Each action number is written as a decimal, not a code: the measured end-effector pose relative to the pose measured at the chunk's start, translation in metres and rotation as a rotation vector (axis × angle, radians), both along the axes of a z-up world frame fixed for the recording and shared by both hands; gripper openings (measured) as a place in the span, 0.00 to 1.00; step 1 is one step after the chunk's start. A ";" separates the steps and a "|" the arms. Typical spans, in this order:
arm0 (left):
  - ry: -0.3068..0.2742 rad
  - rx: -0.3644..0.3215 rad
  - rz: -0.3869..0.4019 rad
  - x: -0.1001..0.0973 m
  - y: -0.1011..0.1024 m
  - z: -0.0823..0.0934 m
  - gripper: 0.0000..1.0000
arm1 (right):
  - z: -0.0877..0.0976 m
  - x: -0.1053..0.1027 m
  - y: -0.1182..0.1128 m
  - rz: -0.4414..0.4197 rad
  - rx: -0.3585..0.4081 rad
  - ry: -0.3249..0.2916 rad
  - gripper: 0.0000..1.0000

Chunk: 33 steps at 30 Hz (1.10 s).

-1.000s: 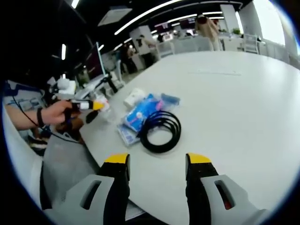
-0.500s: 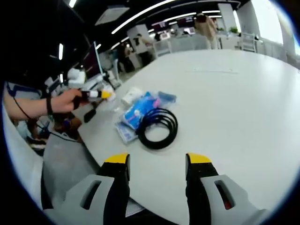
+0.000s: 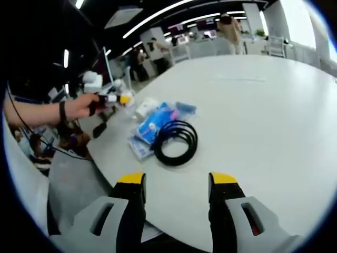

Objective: Arrange the tabletop items into an orderly group along one side of the table until the central work area is clear of visible clutter.

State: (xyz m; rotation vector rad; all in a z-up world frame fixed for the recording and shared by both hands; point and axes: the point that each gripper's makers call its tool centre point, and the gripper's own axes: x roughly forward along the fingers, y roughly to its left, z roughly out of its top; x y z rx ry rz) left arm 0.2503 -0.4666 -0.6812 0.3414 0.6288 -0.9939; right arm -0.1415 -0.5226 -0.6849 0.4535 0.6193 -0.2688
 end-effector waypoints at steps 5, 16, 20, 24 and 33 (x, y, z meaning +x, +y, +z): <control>0.000 -0.001 0.001 0.007 -0.008 -0.001 0.37 | 0.001 -0.002 -0.001 -0.006 -0.002 0.000 0.46; 0.011 0.008 -0.023 0.012 -0.016 -0.001 0.37 | 0.001 -0.008 -0.002 -0.019 -0.001 0.003 0.46; 0.044 -0.020 -0.004 0.008 -0.015 0.001 0.39 | -0.001 -0.008 -0.001 -0.017 0.001 0.004 0.46; 0.049 -0.044 0.013 0.003 -0.011 0.005 0.40 | 0.001 -0.004 -0.001 -0.016 0.001 -0.004 0.46; 0.066 -0.050 0.039 -0.008 0.003 0.001 0.39 | -0.003 0.001 0.000 -0.002 0.006 -0.006 0.46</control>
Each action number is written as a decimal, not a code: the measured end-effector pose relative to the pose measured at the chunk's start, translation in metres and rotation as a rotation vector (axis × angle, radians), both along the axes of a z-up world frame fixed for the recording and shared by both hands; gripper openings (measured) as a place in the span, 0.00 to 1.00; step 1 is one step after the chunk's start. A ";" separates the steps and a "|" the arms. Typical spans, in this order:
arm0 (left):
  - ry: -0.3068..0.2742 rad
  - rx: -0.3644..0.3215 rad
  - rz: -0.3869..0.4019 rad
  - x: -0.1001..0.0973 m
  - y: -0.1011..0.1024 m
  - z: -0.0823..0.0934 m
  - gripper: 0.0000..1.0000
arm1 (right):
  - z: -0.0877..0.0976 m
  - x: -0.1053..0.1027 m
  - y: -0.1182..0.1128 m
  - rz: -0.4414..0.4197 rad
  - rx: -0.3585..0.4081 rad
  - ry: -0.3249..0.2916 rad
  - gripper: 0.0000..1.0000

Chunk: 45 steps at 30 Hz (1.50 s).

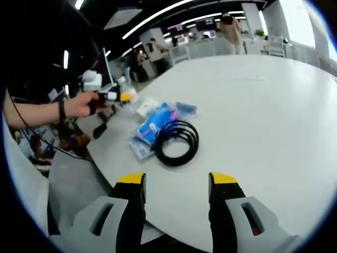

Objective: Arrange the tabletop items into an orderly group along one side of the table until the central work area is clear of visible clutter.

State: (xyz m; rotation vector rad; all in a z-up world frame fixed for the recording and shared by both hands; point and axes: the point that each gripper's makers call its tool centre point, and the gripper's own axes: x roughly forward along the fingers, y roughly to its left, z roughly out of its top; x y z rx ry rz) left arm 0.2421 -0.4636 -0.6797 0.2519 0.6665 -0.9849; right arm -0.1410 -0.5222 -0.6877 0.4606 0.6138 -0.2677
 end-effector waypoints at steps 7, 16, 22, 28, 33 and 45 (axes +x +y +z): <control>0.061 0.009 0.022 -0.022 0.017 -0.015 0.40 | -0.001 0.001 0.000 -0.003 0.008 -0.007 0.46; 0.165 -0.003 0.043 -0.052 0.020 -0.030 0.39 | -0.002 0.004 0.000 -0.002 0.015 -0.021 0.46; 0.189 0.006 0.030 -0.062 0.014 -0.035 0.40 | -0.004 0.008 0.001 0.012 0.023 -0.030 0.46; 0.201 0.007 0.018 -0.066 0.003 -0.035 0.41 | -0.003 0.009 -0.001 0.021 0.023 -0.044 0.46; 0.212 -0.002 0.022 -0.065 -0.007 -0.036 0.42 | -0.004 0.004 -0.004 0.015 0.029 -0.047 0.46; 0.239 0.023 0.013 -0.074 -0.031 -0.053 0.48 | -0.012 -0.008 -0.005 0.008 0.048 -0.044 0.46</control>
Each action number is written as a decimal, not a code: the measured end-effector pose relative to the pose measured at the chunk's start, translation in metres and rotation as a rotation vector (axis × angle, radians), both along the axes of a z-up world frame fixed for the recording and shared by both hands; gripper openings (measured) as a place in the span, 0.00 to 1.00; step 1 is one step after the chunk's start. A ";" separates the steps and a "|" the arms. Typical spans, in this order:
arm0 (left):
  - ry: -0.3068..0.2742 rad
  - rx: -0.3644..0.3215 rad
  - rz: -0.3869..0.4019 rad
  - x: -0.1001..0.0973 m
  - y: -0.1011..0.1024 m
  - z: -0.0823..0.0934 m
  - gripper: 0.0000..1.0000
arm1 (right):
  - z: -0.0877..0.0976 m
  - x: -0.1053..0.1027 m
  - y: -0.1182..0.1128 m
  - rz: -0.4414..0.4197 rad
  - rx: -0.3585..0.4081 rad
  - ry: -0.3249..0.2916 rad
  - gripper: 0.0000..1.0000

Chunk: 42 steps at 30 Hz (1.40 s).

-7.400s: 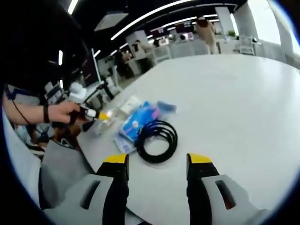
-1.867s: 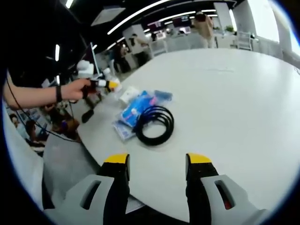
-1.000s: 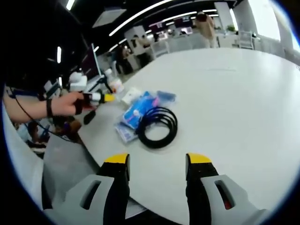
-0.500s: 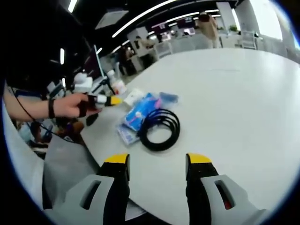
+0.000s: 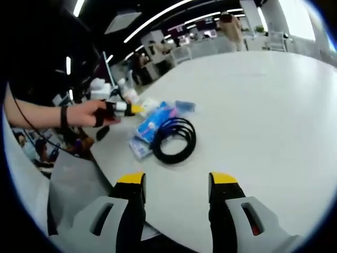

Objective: Arrange the tabletop items into an orderly group along one side of the table until the central work area is clear of visible clutter.

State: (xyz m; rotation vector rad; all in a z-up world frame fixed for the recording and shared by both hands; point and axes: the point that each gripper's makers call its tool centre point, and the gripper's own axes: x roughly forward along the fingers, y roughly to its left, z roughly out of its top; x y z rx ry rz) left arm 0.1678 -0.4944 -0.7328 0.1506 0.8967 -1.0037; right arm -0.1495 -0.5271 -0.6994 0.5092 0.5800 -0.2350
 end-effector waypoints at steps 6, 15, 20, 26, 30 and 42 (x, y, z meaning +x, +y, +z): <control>0.004 0.027 -0.007 -0.003 -0.007 -0.009 0.50 | 0.000 -0.008 -0.006 -0.008 0.004 -0.003 0.46; -0.006 0.019 0.031 -0.003 -0.006 -0.006 0.35 | -0.004 -0.026 -0.021 -0.038 0.005 0.001 0.46; -0.011 0.015 0.025 -0.011 0.005 -0.002 0.35 | -0.006 -0.026 -0.026 -0.043 0.007 -0.004 0.45; -0.017 0.014 0.006 -0.028 0.025 0.000 0.35 | -0.007 -0.018 -0.027 -0.033 0.008 -0.017 0.45; -0.004 0.013 -0.004 -0.040 0.039 -0.001 0.35 | -0.006 -0.011 -0.023 -0.016 0.010 -0.025 0.45; 0.007 -0.036 0.018 -0.055 0.062 0.011 0.35 | -0.001 0.012 -0.017 0.055 -0.003 -0.045 0.45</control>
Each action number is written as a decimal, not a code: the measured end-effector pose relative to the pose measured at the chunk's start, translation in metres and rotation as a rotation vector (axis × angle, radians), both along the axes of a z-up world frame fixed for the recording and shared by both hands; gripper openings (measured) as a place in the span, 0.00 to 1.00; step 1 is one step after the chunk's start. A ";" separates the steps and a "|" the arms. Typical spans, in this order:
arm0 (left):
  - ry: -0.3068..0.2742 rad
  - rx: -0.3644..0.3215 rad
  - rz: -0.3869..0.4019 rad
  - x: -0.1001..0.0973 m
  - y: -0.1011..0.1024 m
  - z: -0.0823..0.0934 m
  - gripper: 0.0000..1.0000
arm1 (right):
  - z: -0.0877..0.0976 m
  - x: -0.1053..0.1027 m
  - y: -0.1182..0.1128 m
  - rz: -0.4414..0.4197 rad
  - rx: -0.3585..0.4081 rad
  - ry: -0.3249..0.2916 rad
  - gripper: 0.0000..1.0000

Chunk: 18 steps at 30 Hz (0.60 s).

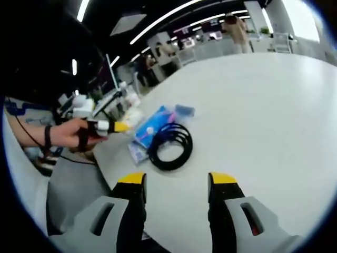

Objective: Arrange the tabletop items into an orderly group along one side of the table until the central work area is clear of visible clutter.

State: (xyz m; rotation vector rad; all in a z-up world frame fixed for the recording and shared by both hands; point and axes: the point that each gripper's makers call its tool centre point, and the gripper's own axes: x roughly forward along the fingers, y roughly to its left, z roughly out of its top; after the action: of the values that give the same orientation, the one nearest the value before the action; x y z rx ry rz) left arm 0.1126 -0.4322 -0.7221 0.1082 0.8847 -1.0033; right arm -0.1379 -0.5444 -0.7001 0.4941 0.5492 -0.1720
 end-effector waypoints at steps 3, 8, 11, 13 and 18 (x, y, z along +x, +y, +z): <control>0.002 -0.008 -0.006 -0.002 0.003 0.002 0.35 | 0.001 0.004 0.000 0.016 -0.001 -0.004 0.45; -0.009 -0.019 -0.024 -0.002 0.005 0.010 0.35 | 0.003 0.011 0.003 0.059 -0.012 -0.003 0.44; -0.028 -0.027 -0.051 -0.006 0.006 0.019 0.35 | 0.006 0.016 0.006 0.082 -0.019 -0.005 0.44; -0.037 -0.034 -0.073 -0.006 0.006 0.022 0.35 | 0.008 0.020 0.008 0.095 -0.024 -0.009 0.44; -0.054 -0.045 -0.112 -0.011 0.005 0.031 0.34 | 0.016 0.033 0.010 0.114 -0.023 -0.029 0.44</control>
State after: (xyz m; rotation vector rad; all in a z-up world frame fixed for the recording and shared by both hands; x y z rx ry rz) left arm 0.1012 -0.4272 -0.6911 0.1472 0.8134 -1.1189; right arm -0.1049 -0.5345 -0.6841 0.4407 0.5448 -0.0624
